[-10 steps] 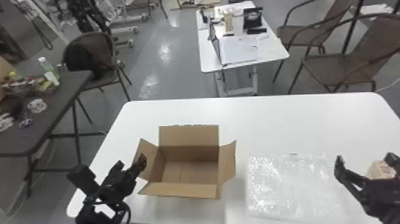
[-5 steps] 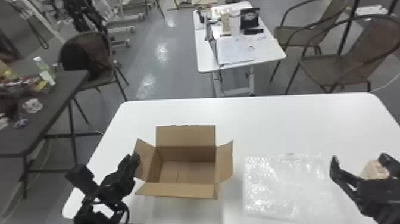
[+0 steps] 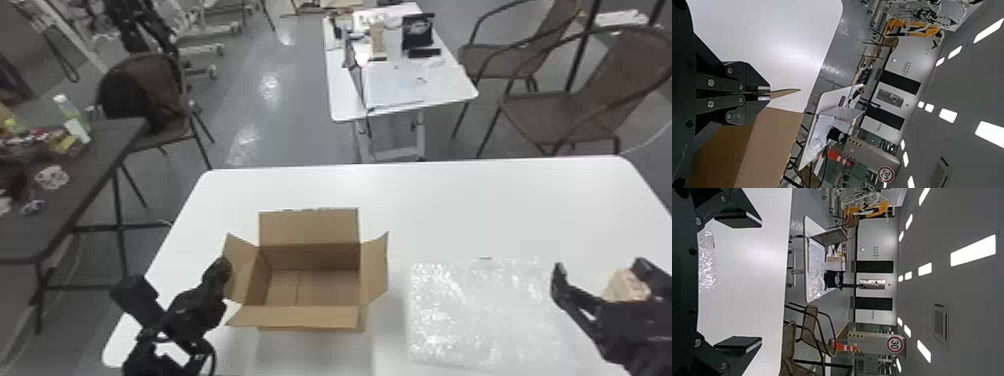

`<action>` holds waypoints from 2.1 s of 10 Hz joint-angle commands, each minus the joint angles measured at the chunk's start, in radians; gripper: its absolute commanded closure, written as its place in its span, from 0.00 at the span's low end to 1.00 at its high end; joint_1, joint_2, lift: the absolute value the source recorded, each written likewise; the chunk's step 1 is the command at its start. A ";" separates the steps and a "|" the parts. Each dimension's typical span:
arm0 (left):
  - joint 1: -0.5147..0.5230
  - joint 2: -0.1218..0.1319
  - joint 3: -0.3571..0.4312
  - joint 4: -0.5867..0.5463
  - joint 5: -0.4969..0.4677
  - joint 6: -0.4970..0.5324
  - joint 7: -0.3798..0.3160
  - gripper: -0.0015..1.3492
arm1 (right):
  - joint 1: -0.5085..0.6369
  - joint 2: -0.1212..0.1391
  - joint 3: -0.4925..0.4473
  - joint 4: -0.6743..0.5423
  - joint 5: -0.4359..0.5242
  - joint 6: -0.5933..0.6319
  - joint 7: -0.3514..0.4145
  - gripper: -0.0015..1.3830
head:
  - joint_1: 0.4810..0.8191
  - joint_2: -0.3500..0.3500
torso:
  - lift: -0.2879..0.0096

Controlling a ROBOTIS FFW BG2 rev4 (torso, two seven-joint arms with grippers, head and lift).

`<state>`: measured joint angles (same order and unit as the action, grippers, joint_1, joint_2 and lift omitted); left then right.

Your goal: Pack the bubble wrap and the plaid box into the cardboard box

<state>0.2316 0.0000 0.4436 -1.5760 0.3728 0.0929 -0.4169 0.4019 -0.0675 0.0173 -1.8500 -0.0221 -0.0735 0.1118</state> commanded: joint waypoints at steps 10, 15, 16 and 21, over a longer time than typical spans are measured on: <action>-0.017 -0.003 -0.008 0.022 -0.015 -0.016 -0.043 0.83 | -0.253 -0.048 0.032 -0.107 -0.010 0.762 0.045 0.17 | 0.63 0.79 | 0.91; -0.023 -0.003 -0.013 0.024 -0.026 -0.016 -0.043 0.83 | -0.498 -0.021 0.133 -0.012 -0.102 1.278 -0.027 0.17 | 0.63 0.85 | 0.91; -0.023 -0.003 -0.014 0.024 -0.026 -0.018 -0.043 0.83 | -0.529 -0.014 0.133 0.012 -0.170 1.354 -0.112 0.17 | 0.63 0.85 | 0.91; -0.035 -0.003 -0.043 0.031 -0.034 -0.016 -0.040 0.83 | -0.699 0.008 0.062 0.314 -0.679 1.545 -0.552 0.16 | 0.63 0.86 | 0.91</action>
<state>0.1983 0.0000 0.4028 -1.5467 0.3412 0.0777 -0.4568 -0.2803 -0.0580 0.0821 -1.5693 -0.6649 1.4673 -0.4391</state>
